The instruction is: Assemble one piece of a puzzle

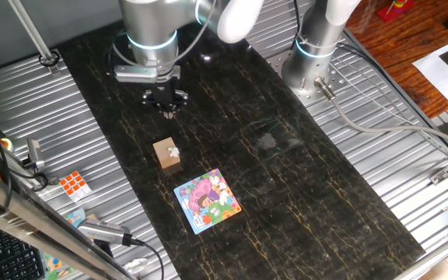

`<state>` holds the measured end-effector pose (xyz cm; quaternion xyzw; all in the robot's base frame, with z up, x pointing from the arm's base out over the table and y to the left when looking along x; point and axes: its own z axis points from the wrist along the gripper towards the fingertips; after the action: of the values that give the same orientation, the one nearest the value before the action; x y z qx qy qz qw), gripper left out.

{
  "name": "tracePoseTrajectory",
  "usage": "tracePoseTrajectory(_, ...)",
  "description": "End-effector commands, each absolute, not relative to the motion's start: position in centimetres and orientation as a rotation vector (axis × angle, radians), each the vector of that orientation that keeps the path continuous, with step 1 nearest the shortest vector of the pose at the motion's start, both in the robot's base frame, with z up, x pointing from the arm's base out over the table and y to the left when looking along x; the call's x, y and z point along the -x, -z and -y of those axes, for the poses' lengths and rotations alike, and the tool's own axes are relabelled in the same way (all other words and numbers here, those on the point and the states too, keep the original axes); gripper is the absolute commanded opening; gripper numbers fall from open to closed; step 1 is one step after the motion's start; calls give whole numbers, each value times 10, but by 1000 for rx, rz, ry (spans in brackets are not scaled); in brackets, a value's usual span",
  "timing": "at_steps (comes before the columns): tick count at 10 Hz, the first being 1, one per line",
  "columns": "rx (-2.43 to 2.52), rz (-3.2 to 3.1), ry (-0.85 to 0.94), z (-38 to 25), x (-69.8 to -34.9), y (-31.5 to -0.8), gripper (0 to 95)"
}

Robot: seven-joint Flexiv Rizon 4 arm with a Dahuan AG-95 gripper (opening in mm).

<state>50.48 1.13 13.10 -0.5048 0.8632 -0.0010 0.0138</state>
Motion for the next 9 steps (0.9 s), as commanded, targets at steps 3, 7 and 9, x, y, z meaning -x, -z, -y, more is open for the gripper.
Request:
tracePoseTrajectory(3, 1722, -2609, 41, -12, -505, -131, 0)
tracePoseTrajectory(7, 1844, -2576, 125, -12, -505, -131, 0)
tracePoseTrajectory(9, 1920, -2524, 129, -12, -505, -131, 0)
